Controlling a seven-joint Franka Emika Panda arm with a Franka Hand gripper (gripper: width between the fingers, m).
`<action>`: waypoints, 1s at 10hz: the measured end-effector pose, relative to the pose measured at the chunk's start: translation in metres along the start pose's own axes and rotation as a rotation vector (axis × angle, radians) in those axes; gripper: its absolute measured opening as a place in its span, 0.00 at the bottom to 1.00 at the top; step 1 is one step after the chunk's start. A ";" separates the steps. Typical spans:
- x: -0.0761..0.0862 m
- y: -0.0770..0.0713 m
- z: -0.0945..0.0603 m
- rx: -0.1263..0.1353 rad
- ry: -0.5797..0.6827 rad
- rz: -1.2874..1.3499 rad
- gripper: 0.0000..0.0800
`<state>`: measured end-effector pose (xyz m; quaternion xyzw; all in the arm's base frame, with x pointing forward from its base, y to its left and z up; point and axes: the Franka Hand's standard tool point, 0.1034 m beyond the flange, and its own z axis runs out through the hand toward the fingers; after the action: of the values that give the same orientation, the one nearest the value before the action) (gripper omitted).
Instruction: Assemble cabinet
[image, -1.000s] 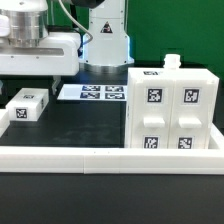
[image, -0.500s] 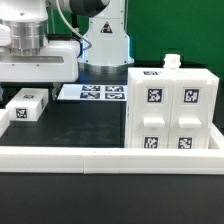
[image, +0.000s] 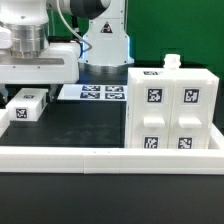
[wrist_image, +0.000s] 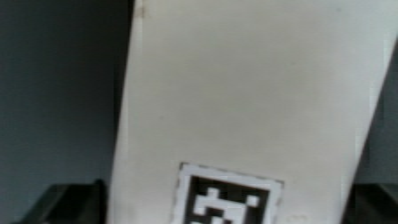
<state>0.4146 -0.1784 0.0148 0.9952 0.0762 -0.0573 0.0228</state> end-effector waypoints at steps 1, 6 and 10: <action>0.000 0.000 0.000 -0.001 0.002 0.000 0.69; 0.007 -0.005 -0.010 0.003 0.008 -0.015 0.69; 0.029 -0.034 -0.076 0.037 0.042 -0.041 0.69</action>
Offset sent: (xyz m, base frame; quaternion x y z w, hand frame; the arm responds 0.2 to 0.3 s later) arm 0.0068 0.0002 0.0005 0.0070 0.0034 -0.0044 1.0000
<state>0.4464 -0.1363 0.0852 0.9946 0.0962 -0.0380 0.0017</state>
